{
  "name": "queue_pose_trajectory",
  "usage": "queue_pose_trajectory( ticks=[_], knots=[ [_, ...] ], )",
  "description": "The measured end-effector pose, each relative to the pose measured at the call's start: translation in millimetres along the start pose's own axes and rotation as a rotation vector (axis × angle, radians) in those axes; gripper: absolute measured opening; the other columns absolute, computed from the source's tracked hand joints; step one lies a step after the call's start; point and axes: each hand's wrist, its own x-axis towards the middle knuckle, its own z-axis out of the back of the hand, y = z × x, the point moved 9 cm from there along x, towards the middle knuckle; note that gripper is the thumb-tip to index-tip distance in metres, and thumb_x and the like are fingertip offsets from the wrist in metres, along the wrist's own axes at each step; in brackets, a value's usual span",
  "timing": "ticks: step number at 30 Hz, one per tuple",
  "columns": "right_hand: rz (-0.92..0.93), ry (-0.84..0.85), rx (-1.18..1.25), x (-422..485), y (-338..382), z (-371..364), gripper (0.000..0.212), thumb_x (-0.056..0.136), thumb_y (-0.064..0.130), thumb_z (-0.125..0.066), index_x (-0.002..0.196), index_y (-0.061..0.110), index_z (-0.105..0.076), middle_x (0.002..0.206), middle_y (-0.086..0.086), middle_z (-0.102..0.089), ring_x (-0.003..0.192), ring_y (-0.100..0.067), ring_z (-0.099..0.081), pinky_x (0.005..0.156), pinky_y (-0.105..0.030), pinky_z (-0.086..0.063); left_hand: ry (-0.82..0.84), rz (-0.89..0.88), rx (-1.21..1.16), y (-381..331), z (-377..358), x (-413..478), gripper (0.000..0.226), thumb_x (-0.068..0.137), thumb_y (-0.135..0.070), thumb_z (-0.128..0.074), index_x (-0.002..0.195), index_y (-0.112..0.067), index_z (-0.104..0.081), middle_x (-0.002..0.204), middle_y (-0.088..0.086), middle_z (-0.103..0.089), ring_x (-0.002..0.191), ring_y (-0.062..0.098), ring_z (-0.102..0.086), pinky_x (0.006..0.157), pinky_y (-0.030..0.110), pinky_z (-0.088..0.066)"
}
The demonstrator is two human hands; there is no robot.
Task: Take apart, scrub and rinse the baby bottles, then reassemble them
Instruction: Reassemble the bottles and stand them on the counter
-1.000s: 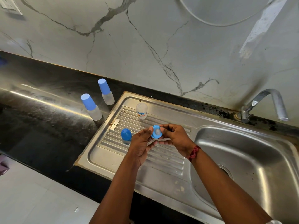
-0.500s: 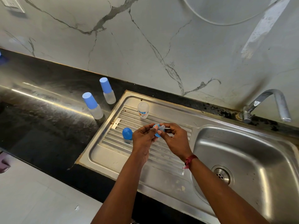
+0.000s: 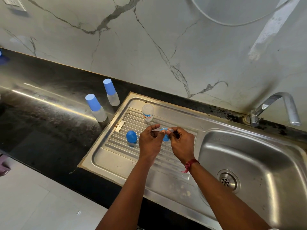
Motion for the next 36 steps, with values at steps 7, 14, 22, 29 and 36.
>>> queue_pose_trajectory(
  ticks=[7, 14, 22, 29, 36],
  knots=[
    [-0.082, -0.036, 0.044, -3.3, -11.7, -3.9, 0.006, 0.091, 0.008, -0.069, 0.094, 0.005, -0.073, 0.09, -0.008, -0.073, 0.084, -0.02, -0.071, 0.082, -0.039, -0.061, -0.003, 0.014, 0.014, 7.4, 1.5, -0.7, 0.029, 0.089, -0.023, -0.073, 0.115, -0.027, -0.061, 0.089, 0.002, -0.071, 0.091, 0.019, -0.07, 0.085, 0.033, -0.06],
    [-0.08, 0.068, 0.077, -0.3, -9.8, -6.7, 0.012, 0.09, 0.012, -0.069, 0.099, 0.006, -0.074, 0.099, -0.008, -0.074, 0.092, -0.018, -0.07, 0.086, -0.032, -0.059, 0.02, 0.112, -0.192, 15.3, 1.6, -1.1, 0.03, 0.087, -0.015, -0.075, 0.113, -0.024, -0.063, 0.087, 0.012, -0.073, 0.091, 0.028, -0.073, 0.078, 0.034, -0.061],
    [-0.056, 0.212, 0.048, 1.4, -3.1, -11.3, 0.019, 0.091, 0.009, -0.067, 0.11, 0.008, -0.072, 0.108, -0.003, -0.073, 0.094, -0.005, -0.065, 0.083, -0.009, -0.05, 0.093, 0.06, -0.128, 3.0, 2.1, 0.5, 0.032, 0.091, -0.011, -0.069, 0.11, -0.034, -0.058, 0.089, 0.012, -0.069, 0.098, 0.028, -0.069, 0.084, 0.031, -0.057],
    [0.042, 0.352, -0.014, 1.3, 11.4, -15.0, 0.032, 0.082, 0.0, -0.076, 0.112, 0.012, -0.072, 0.104, 0.007, -0.069, 0.086, 0.005, -0.065, 0.08, -0.01, -0.051, 0.091, 0.045, -0.098, 2.9, 5.6, 3.1, 0.03, 0.093, -0.009, -0.066, 0.113, -0.03, -0.059, 0.095, 0.008, -0.071, 0.102, 0.027, -0.069, 0.096, 0.04, -0.054],
    [0.125, 0.298, -0.109, 3.3, 10.1, -12.2, 0.017, 0.082, 0.002, -0.076, 0.099, 0.006, -0.076, 0.096, -0.007, -0.075, 0.085, -0.012, -0.069, 0.081, -0.019, -0.057, 0.06, 0.122, -0.029, 11.8, 11.9, 5.8, 0.044, 0.088, -0.015, -0.074, 0.127, -0.019, -0.055, 0.088, 0.008, -0.07, 0.092, 0.025, -0.07, 0.087, 0.042, -0.059]
  ],
)
